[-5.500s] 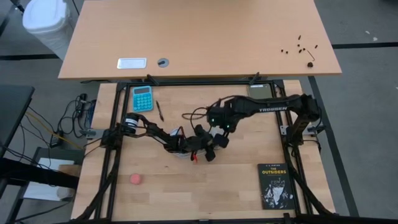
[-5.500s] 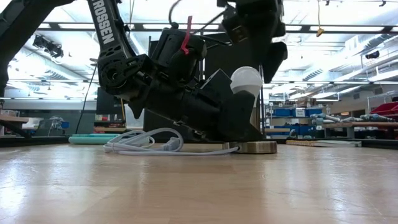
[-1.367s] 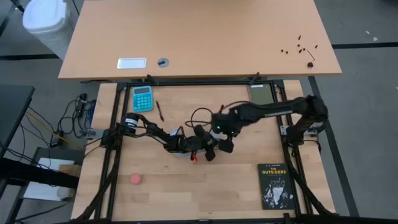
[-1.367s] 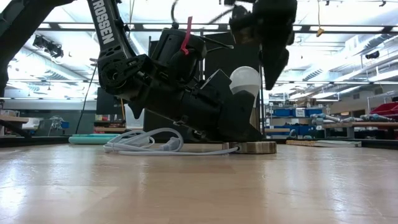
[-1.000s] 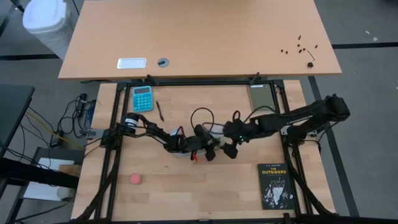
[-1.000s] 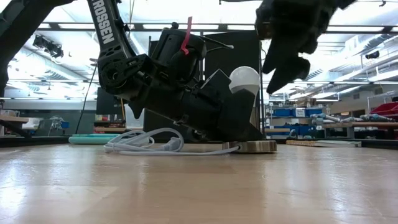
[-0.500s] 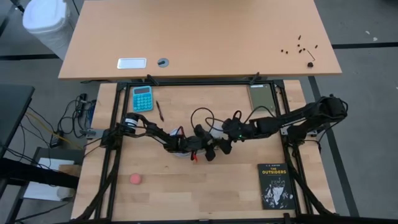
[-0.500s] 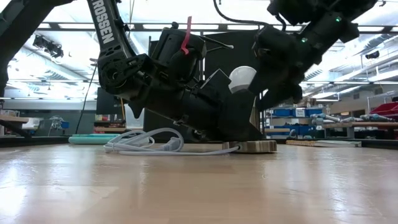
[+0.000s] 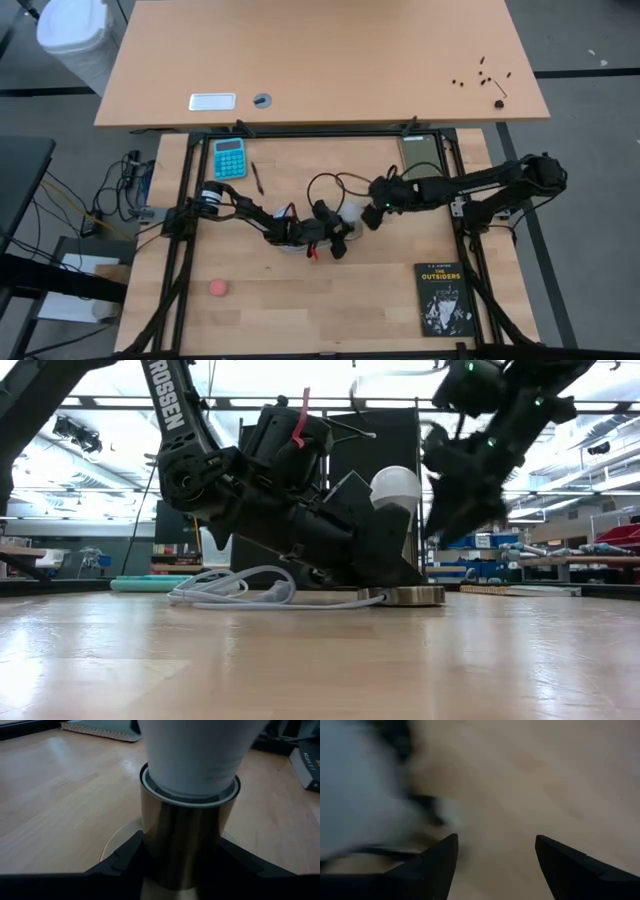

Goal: Screw lightbulb
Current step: Remove the white lightbulb from the desk lamp

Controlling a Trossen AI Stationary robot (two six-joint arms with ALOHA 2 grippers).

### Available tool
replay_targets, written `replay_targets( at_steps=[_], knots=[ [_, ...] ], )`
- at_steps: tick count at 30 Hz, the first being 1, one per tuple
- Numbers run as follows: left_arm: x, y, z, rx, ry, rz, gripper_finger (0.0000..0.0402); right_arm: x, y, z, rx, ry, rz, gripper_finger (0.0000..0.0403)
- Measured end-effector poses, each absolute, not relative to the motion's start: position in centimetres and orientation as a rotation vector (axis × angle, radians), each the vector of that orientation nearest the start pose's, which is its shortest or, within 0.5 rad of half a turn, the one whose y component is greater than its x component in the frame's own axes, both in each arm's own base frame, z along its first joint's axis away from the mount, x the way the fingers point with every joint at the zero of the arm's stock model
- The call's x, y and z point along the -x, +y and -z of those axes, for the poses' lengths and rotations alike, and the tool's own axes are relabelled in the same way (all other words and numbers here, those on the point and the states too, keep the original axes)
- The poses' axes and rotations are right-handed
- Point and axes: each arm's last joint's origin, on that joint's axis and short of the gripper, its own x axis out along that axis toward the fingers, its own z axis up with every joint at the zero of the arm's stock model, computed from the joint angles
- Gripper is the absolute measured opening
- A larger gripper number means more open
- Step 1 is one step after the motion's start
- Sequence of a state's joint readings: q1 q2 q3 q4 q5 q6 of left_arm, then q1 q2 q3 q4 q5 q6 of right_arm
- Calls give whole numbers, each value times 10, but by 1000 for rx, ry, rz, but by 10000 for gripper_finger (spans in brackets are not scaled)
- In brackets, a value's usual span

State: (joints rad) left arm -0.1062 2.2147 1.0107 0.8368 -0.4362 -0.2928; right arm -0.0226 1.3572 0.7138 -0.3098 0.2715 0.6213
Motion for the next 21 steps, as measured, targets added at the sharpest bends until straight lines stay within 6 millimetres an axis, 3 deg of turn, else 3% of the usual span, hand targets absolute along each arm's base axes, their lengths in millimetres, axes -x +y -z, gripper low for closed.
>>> replay_targets(
  at_steps=[3, 6, 11, 21],
  knots=[
    [-409, -32, -74, 185, 305, -372, 188, -235, -18, -189, -492, 890, 658, 266],
    [-409, -32, -74, 183, 305, -373, 188, -233, -17, -197, -497, 897, 547, 259],
    [-409, -32, -74, 182, 305, -377, 188, -246, -2, -206, -461, 827, 247, 257],
    [-409, -32, -74, 183, 303, -380, 188, -268, 12, -186, -415, 811, 207, 264]
  ],
)
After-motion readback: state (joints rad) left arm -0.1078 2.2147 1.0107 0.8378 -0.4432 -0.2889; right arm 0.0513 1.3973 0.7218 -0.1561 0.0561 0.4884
